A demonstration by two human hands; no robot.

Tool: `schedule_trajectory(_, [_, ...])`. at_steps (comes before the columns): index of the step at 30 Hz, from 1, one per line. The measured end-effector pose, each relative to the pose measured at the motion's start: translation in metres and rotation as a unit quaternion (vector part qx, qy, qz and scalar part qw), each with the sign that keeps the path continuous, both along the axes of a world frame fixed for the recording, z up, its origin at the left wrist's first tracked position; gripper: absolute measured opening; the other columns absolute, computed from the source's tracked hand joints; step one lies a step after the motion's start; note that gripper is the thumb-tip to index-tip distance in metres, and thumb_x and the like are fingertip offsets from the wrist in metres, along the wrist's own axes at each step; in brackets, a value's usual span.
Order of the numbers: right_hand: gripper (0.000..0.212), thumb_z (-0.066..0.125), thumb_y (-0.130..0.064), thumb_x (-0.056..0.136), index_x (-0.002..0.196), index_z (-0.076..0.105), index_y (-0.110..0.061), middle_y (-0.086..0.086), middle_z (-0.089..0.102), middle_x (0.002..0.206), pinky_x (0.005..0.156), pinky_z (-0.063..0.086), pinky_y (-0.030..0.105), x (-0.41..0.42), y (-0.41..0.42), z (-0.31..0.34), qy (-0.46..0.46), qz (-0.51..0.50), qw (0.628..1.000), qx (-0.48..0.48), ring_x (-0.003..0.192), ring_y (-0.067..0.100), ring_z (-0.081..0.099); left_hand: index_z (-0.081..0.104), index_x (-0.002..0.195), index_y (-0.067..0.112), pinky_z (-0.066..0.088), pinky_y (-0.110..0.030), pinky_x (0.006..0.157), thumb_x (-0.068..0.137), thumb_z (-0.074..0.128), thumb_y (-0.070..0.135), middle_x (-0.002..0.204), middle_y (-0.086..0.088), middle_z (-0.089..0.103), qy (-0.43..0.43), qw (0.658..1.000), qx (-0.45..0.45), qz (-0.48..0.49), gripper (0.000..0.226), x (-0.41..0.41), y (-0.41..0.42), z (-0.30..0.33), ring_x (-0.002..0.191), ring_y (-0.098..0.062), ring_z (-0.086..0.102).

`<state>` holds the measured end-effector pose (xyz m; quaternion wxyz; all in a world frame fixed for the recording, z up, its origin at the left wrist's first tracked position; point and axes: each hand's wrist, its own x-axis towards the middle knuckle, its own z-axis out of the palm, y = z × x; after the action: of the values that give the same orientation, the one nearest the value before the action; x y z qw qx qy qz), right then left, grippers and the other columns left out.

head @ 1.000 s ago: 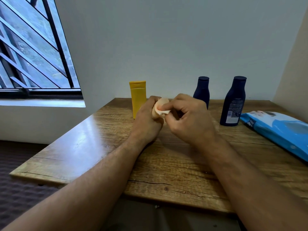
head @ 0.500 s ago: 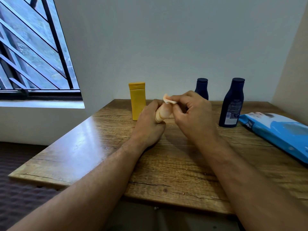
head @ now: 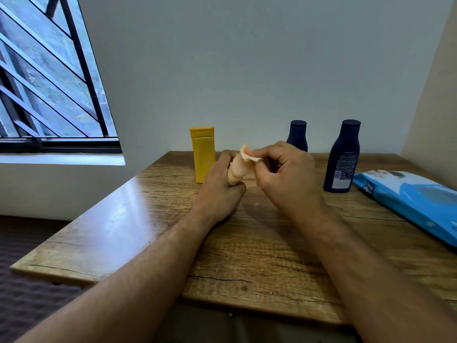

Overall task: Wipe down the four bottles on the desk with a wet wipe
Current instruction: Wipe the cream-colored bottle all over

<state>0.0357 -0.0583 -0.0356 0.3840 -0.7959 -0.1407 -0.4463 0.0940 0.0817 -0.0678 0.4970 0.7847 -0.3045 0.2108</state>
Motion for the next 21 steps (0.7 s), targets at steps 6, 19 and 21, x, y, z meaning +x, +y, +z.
schedule_trajectory(6, [0.02, 0.072, -0.004, 0.079, 0.096, 0.078, -0.012, -0.007, 0.066, 0.087, 0.062, 0.044, 0.005, -0.012, 0.005, 0.0, -0.006, 0.078, 0.993, -0.093, 0.074, -0.001, 0.061, 0.056, 0.106, 0.015, 0.05, -0.016, 0.074, 0.083, 0.063, -0.006, 0.096, 0.009, 0.061, -0.004, 1.0, 0.01, -0.008, 0.032, -0.003, 0.004, 0.002, 0.091, 0.003, 0.059])
schedule_trajectory(19, [0.011, 0.071, -0.011, 0.083, 0.089, 0.077, -0.017, -0.012, 0.066, 0.081, 0.06, 0.042, 0.006, -0.007, 0.001, -0.003, 0.056, 0.014, 0.993, -0.105, 0.071, -0.002, 0.059, 0.051, 0.115, 0.023, 0.054, -0.049, 0.08, 0.077, 0.068, 0.007, 0.1, -0.007, 0.062, 0.036, 0.995, -0.083, -0.04, 0.044, -0.004, 0.0, 0.002, 0.092, -0.026, 0.062])
schedule_trajectory(21, [0.014, 0.07, -0.01, 0.084, 0.093, 0.077, -0.017, -0.011, 0.067, 0.084, 0.062, 0.044, 0.005, -0.005, 0.001, -0.002, 0.045, 0.014, 0.996, -0.081, 0.074, -0.003, 0.06, 0.05, 0.12, 0.024, 0.056, -0.046, 0.085, 0.077, 0.072, 0.013, 0.107, -0.01, 0.064, 0.068, 0.99, -0.115, -0.049, 0.05, -0.005, 0.0, 0.002, 0.099, -0.027, 0.064])
